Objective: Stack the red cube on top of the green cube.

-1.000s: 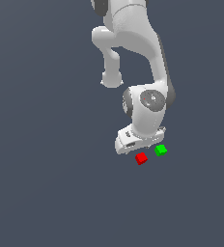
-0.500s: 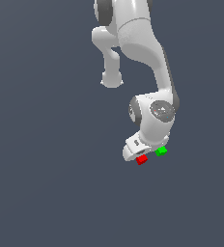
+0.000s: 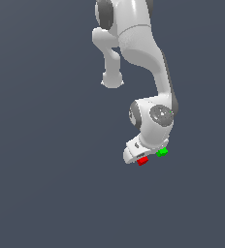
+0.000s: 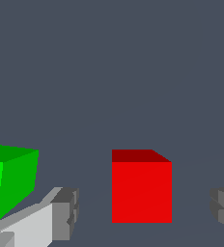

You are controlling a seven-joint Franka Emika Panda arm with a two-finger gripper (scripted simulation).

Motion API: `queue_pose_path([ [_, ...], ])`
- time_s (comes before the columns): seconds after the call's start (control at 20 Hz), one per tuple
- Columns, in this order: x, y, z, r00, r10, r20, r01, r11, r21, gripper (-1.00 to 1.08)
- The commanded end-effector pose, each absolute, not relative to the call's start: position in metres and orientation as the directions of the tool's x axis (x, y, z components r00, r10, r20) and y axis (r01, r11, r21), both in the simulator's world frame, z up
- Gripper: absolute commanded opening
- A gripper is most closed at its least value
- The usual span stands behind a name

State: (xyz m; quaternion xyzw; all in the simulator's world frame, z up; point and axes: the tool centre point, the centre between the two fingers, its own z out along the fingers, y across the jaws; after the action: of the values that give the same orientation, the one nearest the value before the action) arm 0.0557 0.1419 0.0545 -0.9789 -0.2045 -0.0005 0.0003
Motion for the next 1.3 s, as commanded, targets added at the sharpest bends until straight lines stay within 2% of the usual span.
queue_pose_path([
  [0.0, 0.055, 0.142, 0.041, 0.916, 0.402, 0.0, 0.402, -0.916, 0.0, 1.0],
  [0.45, 0.056, 0.142, 0.02, 0.915, 0.402, 0.0, 0.402, -0.915, 0.0, 1.0],
  [0.5, 0.056, 0.142, 0.02, 0.915, 0.402, 0.0, 0.402, -0.915, 0.0, -1.0],
  [1.25, 0.055, 0.142, 0.027, 0.915, 0.403, 0.0, 0.403, -0.915, 0.0, -1.0],
])
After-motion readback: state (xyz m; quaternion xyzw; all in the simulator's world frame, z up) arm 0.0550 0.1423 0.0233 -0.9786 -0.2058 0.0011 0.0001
